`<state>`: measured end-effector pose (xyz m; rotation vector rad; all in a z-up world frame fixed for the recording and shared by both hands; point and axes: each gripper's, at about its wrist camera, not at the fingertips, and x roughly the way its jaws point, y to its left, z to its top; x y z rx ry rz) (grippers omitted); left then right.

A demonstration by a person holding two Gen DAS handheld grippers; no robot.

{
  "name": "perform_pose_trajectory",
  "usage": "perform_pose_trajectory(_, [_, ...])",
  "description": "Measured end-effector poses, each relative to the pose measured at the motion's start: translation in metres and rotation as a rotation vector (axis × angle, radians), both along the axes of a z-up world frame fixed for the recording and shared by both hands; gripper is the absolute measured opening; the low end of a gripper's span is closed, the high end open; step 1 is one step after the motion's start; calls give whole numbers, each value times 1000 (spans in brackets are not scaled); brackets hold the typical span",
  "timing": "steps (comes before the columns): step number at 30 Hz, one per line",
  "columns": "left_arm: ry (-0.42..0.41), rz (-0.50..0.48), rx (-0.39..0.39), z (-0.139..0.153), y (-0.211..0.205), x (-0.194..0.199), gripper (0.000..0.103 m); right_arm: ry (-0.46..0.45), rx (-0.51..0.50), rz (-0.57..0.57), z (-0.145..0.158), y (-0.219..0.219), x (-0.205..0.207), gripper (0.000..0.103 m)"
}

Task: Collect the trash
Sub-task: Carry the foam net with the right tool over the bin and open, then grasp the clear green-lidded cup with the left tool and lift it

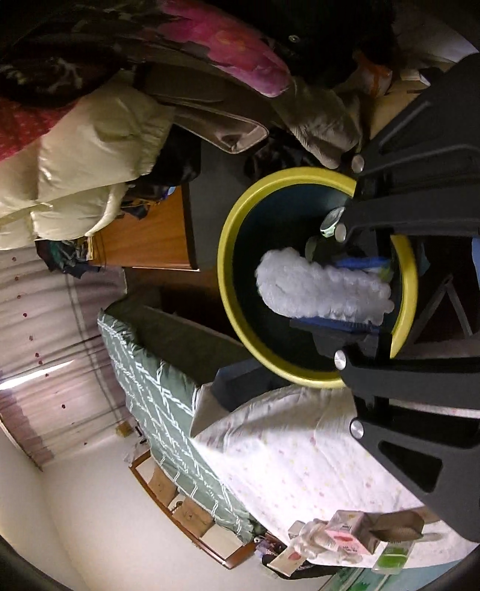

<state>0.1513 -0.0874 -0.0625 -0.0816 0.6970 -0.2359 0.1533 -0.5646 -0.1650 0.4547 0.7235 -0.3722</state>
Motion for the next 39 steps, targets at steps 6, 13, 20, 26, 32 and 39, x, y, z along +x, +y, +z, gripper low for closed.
perform_pose_trajectory(6, [15,-11,12,-4,-9,4,98,-9,6,1,0,-1,-1,45])
perform_pose_trajectory(13, [46,-2,19,-18,-15,17,98,-14,18,15,2,1,-4,45])
perform_pose_trajectory(20, [95,14,29,-42,-22,41,98,-19,26,27,3,3,-7,45])
perform_pose_trajectory(26, [123,60,27,-58,-21,61,94,-18,31,38,2,5,-7,45])
perform_pose_trajectory(32, [152,72,17,-69,-19,77,83,-12,35,47,0,7,-3,45])
perform_pose_trajectory(39, [150,49,-5,-72,-21,79,53,-9,38,50,-2,8,-2,45])
